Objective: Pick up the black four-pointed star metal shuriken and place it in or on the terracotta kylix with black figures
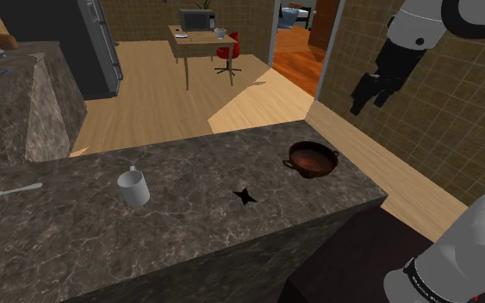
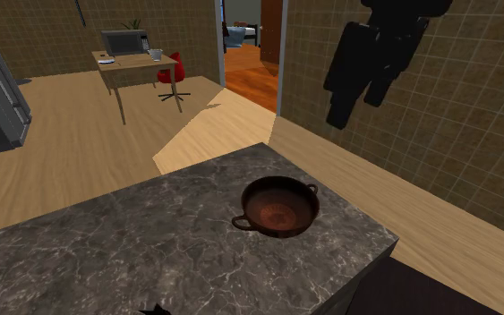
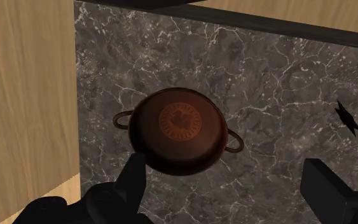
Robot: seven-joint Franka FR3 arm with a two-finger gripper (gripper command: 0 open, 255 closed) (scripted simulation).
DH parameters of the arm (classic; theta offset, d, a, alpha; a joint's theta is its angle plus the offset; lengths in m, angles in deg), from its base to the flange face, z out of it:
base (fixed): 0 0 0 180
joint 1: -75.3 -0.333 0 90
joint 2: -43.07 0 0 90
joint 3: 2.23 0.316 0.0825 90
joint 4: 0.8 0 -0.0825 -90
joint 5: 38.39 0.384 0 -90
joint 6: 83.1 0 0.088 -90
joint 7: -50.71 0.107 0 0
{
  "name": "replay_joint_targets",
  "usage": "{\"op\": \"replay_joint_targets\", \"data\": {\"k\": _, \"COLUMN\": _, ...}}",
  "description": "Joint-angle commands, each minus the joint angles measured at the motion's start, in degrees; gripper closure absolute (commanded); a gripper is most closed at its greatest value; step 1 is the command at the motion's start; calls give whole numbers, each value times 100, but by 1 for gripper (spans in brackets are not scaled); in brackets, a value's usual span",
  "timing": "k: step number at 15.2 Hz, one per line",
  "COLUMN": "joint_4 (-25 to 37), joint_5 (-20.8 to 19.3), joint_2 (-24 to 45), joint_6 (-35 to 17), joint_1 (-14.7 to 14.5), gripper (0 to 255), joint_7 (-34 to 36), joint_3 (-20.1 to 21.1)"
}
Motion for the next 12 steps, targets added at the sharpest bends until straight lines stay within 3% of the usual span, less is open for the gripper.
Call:
{"op": "replay_joint_targets", "data": {"k": 1, "joint_4": 0, "joint_5": 0, "joint_2": 0, "joint_6": 0, "joint_1": 0, "gripper": 0, "joint_7": 0, "joint_3": 0}}
{"op": "replay_joint_targets", "data": {"k": 12, "joint_4": -64, "joint_5": 212, "joint_2": 1784, "joint_6": -1460, "joint_1": -575, "gripper": 0, "joint_7": -289, "joint_3": 383}}
